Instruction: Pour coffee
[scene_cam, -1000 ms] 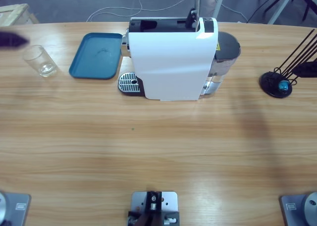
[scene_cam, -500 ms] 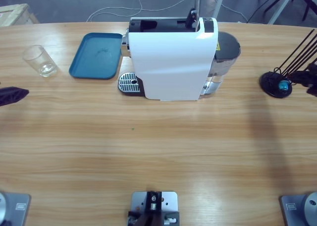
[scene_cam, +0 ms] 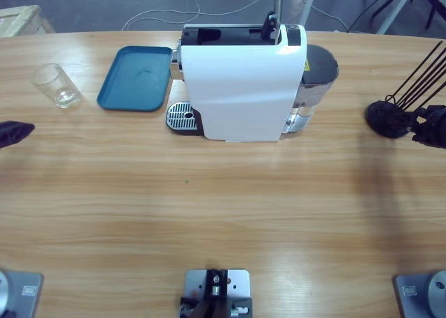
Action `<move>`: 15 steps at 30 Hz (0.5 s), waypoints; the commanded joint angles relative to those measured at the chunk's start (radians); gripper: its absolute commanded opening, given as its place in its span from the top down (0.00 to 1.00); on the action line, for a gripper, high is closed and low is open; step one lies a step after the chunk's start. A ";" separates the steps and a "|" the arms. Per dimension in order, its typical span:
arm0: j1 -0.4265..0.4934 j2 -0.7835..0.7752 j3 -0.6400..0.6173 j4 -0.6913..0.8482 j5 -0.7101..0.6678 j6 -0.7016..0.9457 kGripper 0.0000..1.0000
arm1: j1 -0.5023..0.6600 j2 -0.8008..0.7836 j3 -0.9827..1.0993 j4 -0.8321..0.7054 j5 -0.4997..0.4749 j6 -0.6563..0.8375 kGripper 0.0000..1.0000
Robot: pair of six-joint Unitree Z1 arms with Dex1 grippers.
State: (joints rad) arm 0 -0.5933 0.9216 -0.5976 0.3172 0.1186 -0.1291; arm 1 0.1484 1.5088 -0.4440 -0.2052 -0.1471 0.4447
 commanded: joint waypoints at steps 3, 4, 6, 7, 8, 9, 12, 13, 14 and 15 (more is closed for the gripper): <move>-0.006 -0.049 0.048 -0.018 0.015 -0.017 0.06 | -0.029 0.054 0.014 -0.033 -0.011 0.009 0.32; -0.006 -0.052 0.049 -0.020 0.015 -0.017 0.06 | -0.035 0.060 0.014 -0.040 -0.011 0.009 0.32; -0.006 -0.058 0.053 -0.023 0.015 -0.017 0.06 | -0.046 0.079 0.015 -0.059 -0.013 0.009 0.33; -0.006 -0.060 0.054 -0.024 0.015 -0.017 0.06 | -0.052 0.095 0.016 -0.078 -0.015 0.009 0.33; -0.006 -0.061 0.055 -0.024 0.015 -0.018 0.06 | -0.060 0.111 0.017 -0.094 -0.015 0.009 0.33; -0.006 -0.062 0.055 -0.024 0.015 -0.018 0.06 | -0.066 0.126 0.017 -0.109 -0.014 0.009 0.33; -0.006 -0.063 0.055 -0.024 0.015 -0.018 0.06 | -0.069 0.157 0.020 -0.137 -0.011 0.009 0.34; -0.006 -0.064 0.055 -0.024 0.015 -0.018 0.06 | -0.069 0.164 0.023 -0.143 -0.011 0.009 0.36; -0.006 -0.064 0.055 -0.024 0.015 -0.018 0.06 | -0.069 0.168 0.028 -0.151 -0.012 0.009 0.38; -0.006 -0.065 0.055 -0.024 0.015 -0.018 0.06 | -0.069 0.168 0.030 -0.154 -0.014 0.008 0.42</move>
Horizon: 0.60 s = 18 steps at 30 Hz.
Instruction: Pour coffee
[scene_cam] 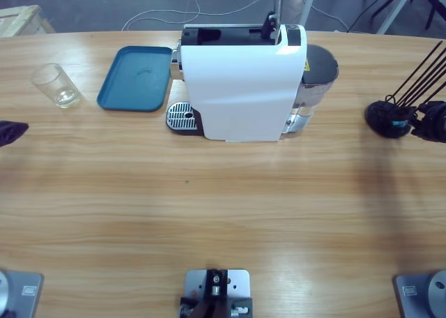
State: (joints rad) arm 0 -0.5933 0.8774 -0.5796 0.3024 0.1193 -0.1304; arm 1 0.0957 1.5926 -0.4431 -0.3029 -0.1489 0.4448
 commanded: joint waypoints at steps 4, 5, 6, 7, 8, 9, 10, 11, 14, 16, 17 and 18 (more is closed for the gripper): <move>-0.006 -0.024 0.039 -0.011 0.019 -0.018 0.06 | -0.016 0.078 0.037 -0.067 -0.016 0.008 0.46; -0.006 -0.024 0.039 -0.011 0.020 -0.018 0.06 | -0.016 0.077 0.042 -0.074 -0.017 0.008 0.48; -0.006 -0.023 0.040 -0.011 0.020 -0.019 0.06 | -0.016 0.075 0.045 -0.078 -0.018 0.008 0.54; -0.006 -0.023 0.040 -0.011 0.020 -0.020 0.06 | -0.016 0.076 0.046 -0.080 -0.018 0.008 0.54; -0.006 -0.023 0.040 -0.011 0.020 -0.020 0.06 | -0.016 0.079 0.045 -0.081 -0.018 0.008 0.54; -0.006 -0.023 0.040 -0.011 0.020 -0.020 0.06 | -0.016 0.082 0.044 -0.081 -0.019 0.008 0.54; -0.006 -0.024 0.040 -0.011 0.021 -0.020 0.06 | -0.016 0.086 0.044 -0.082 -0.021 0.008 0.54; -0.006 -0.024 0.040 -0.011 0.021 -0.020 0.06 | -0.016 0.090 0.044 -0.084 -0.024 0.008 0.54; -0.006 -0.024 0.040 -0.011 0.022 -0.020 0.06 | -0.016 0.099 0.046 -0.093 -0.031 0.008 0.54; -0.006 -0.024 0.040 -0.011 0.022 -0.020 0.06 | -0.016 0.104 0.047 -0.098 -0.034 0.007 0.56; -0.006 -0.024 0.040 -0.011 0.022 -0.020 0.06 | -0.016 0.107 0.047 -0.100 -0.035 0.005 0.58; -0.006 -0.024 0.040 -0.011 0.022 -0.020 0.06 | -0.016 0.111 0.047 -0.101 -0.037 0.005 0.59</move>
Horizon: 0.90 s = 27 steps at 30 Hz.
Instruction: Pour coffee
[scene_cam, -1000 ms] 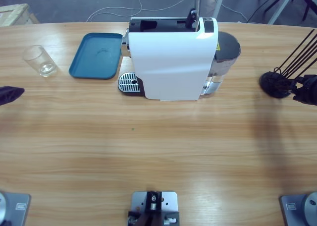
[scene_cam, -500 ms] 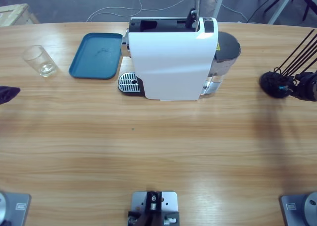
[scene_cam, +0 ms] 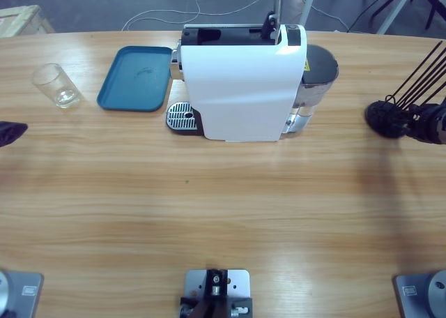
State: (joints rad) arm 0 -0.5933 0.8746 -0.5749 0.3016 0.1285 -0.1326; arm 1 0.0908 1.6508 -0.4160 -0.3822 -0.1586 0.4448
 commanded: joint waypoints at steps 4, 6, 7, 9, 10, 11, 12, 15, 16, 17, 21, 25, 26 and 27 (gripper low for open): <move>-0.006 -0.030 0.038 -0.012 0.013 -0.018 0.06 | -0.011 0.061 0.020 -0.027 -0.040 0.003 0.64; -0.006 -0.029 0.038 -0.012 0.013 -0.018 0.06 | -0.011 0.064 0.021 -0.027 -0.050 0.002 0.70; -0.006 -0.029 0.038 -0.013 0.013 -0.018 0.06 | -0.011 0.069 0.020 -0.029 -0.054 -0.001 0.70; -0.006 -0.030 0.038 -0.013 0.013 -0.018 0.06 | -0.011 0.072 0.021 -0.030 -0.059 -0.003 0.70; -0.006 -0.030 0.038 -0.013 0.013 -0.018 0.06 | -0.011 0.074 0.021 -0.032 -0.062 -0.003 0.70; -0.006 -0.029 0.039 -0.013 0.013 -0.018 0.06 | -0.011 0.081 0.022 -0.037 -0.064 -0.004 0.70; -0.006 -0.029 0.040 -0.013 0.013 -0.018 0.06 | -0.011 0.089 0.022 -0.044 -0.064 -0.006 0.70; -0.006 -0.029 0.040 -0.015 0.013 -0.018 0.06 | -0.011 0.104 0.026 -0.065 -0.069 -0.024 0.70; -0.006 -0.029 0.040 -0.015 0.013 -0.018 0.06 | -0.010 0.105 0.028 -0.070 -0.069 -0.030 0.70; -0.006 -0.029 0.040 -0.015 0.013 -0.019 0.06 | -0.009 0.105 0.028 -0.072 -0.067 -0.033 0.71; -0.006 -0.029 0.041 -0.016 0.013 -0.019 0.06 | -0.008 0.106 0.029 -0.075 -0.064 -0.044 0.84; -0.006 -0.029 0.041 -0.016 0.013 -0.019 0.06 | -0.004 0.096 0.037 -0.083 -0.074 -0.054 0.96; -0.006 -0.029 0.041 -0.016 0.013 -0.019 0.06 | -0.002 0.095 0.038 -0.085 -0.075 -0.055 0.96; -0.006 -0.029 0.041 -0.016 0.013 -0.019 0.06 | 0.000 0.094 0.040 -0.087 -0.075 -0.057 0.97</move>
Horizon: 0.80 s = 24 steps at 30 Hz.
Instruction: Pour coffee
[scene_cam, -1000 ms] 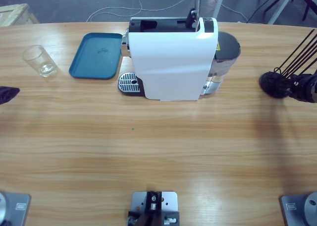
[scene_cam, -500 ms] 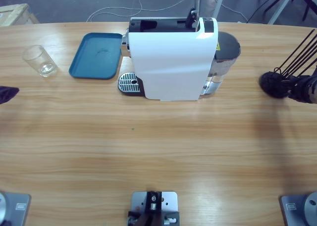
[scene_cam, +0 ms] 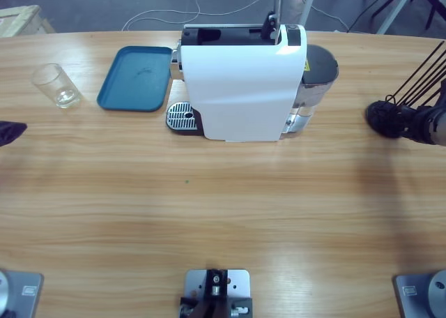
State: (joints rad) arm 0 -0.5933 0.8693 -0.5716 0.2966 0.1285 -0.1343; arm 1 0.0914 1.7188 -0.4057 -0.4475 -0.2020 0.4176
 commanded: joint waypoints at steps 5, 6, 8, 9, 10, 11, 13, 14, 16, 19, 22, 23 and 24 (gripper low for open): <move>-0.006 -0.024 0.038 -0.011 0.013 -0.018 0.06 | 0.013 0.015 0.038 -0.040 -0.047 -0.045 1.00; -0.007 -0.023 0.038 -0.011 0.013 -0.018 0.06 | 0.019 0.011 0.040 -0.040 -0.051 -0.046 1.00; -0.006 -0.023 0.038 -0.013 0.013 -0.018 0.06 | 0.032 0.000 0.042 -0.040 -0.061 -0.047 1.00; -0.006 -0.023 0.038 -0.013 0.013 -0.018 0.06 | 0.035 -0.008 0.044 -0.040 -0.062 -0.048 1.00; -0.006 -0.023 0.038 -0.013 0.013 -0.018 0.06 | 0.037 -0.016 0.046 -0.041 -0.062 -0.048 1.00; -0.006 -0.022 0.038 -0.013 0.013 -0.018 0.06 | 0.038 -0.023 0.047 -0.042 -0.059 -0.051 1.00; -0.006 -0.023 0.038 -0.013 0.013 -0.018 0.06 | 0.051 -0.042 0.048 -0.041 -0.060 -0.055 1.00; -0.006 -0.022 0.039 -0.013 0.013 -0.018 0.06 | 0.056 -0.054 0.049 -0.041 -0.061 -0.057 1.00; -0.006 -0.021 0.039 -0.014 0.013 -0.018 0.06 | 0.059 -0.096 0.049 -0.038 -0.059 -0.067 1.00; -0.006 -0.021 0.039 -0.014 0.013 -0.018 0.06 | 0.065 -0.200 0.020 0.040 -0.057 -0.079 1.00; -0.006 -0.020 0.039 -0.016 0.013 -0.019 0.06 | 0.068 -0.298 -0.044 0.190 -0.059 -0.094 1.00; -0.006 -0.019 0.039 -0.016 0.013 -0.019 0.06 | 0.068 -0.339 -0.088 0.256 -0.059 -0.095 1.00; -0.006 -0.018 0.039 -0.016 0.013 -0.019 0.06 | 0.068 -0.372 -0.128 0.310 -0.059 -0.098 1.00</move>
State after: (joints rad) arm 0 -0.5933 0.8691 -0.5710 0.2934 0.1286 -0.1401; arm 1 0.1448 1.5608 -0.3967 -0.3987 -0.2473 0.3465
